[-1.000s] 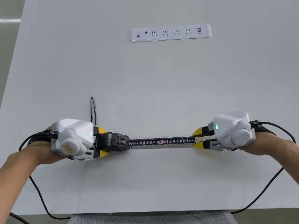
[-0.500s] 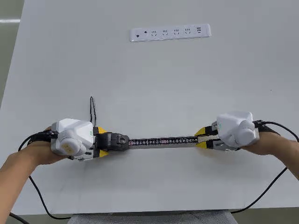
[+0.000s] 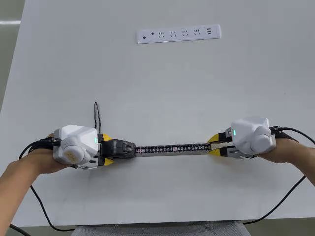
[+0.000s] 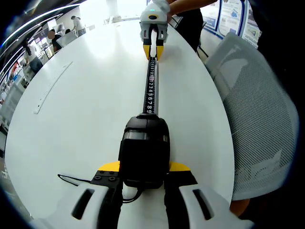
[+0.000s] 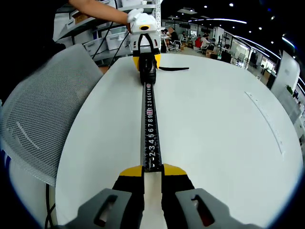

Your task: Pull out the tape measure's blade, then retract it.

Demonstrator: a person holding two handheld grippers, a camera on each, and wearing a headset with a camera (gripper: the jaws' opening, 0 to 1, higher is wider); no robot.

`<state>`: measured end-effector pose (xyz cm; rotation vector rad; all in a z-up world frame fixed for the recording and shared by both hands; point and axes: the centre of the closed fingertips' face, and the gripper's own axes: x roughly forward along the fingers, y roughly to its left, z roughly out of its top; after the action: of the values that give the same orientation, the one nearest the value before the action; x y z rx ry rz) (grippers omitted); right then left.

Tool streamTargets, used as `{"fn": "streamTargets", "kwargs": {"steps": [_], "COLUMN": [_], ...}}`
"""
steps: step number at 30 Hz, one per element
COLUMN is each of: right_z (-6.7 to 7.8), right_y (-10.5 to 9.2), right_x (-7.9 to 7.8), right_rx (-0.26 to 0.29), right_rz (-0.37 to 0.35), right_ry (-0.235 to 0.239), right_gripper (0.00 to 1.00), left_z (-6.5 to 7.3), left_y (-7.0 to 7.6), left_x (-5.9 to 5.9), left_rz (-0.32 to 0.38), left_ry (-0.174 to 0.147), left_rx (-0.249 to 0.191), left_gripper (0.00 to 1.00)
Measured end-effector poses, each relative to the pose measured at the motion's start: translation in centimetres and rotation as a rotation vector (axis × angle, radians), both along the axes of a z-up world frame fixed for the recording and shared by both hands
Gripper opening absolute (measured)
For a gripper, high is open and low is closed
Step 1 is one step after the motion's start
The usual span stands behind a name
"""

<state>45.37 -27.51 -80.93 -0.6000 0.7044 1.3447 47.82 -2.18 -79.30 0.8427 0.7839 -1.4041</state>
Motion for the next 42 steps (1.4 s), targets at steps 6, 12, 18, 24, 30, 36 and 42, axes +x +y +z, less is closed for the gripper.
{"fn": "streamTargets", "kwargs": {"steps": [6, 12, 18, 24, 30, 36, 42], "right_z": [0.07, 0.05, -0.18, -0.39, -0.28, -0.33, -0.46], "right_y": [-0.28, -0.47, -0.76, -0.76, -0.74, -0.68, -0.70], "right_x": [0.03, -0.02, -0.15, -0.23, -0.32, -0.41, -0.28], "right_rx": [-0.005, -0.010, -0.015, -0.021, -0.034, -0.050, -0.063], "right_rz": [-0.001, -0.002, -0.005, -0.008, -0.003, -0.008, -0.009], "right_ry": [-0.003, -0.003, 0.002, 0.009, 0.018, 0.026, 0.026], "right_gripper": [0.10, 0.10, 0.10, 0.10, 0.11, 0.11, 0.12], "left_z": [-0.01, -0.01, -0.04, -0.07, -0.17, -0.19, -0.26], "left_y": [0.01, 0.02, 0.01, -0.08, -0.24, -0.36, -0.38], "left_x": [0.04, 0.04, 0.06, 0.04, 0.09, 0.13, 0.19], "left_rz": [-0.001, -0.004, -0.005, -0.007, -0.017, -0.015, -0.011], "left_ry": [-0.001, -0.001, 0.001, 0.002, 0.001, -0.001, 0.004], "left_rx": [0.003, 0.007, 0.014, 0.022, 0.034, 0.046, 0.051], "left_gripper": [0.29, 0.29, 0.29, 0.29, 0.29, 0.29, 0.30]}}
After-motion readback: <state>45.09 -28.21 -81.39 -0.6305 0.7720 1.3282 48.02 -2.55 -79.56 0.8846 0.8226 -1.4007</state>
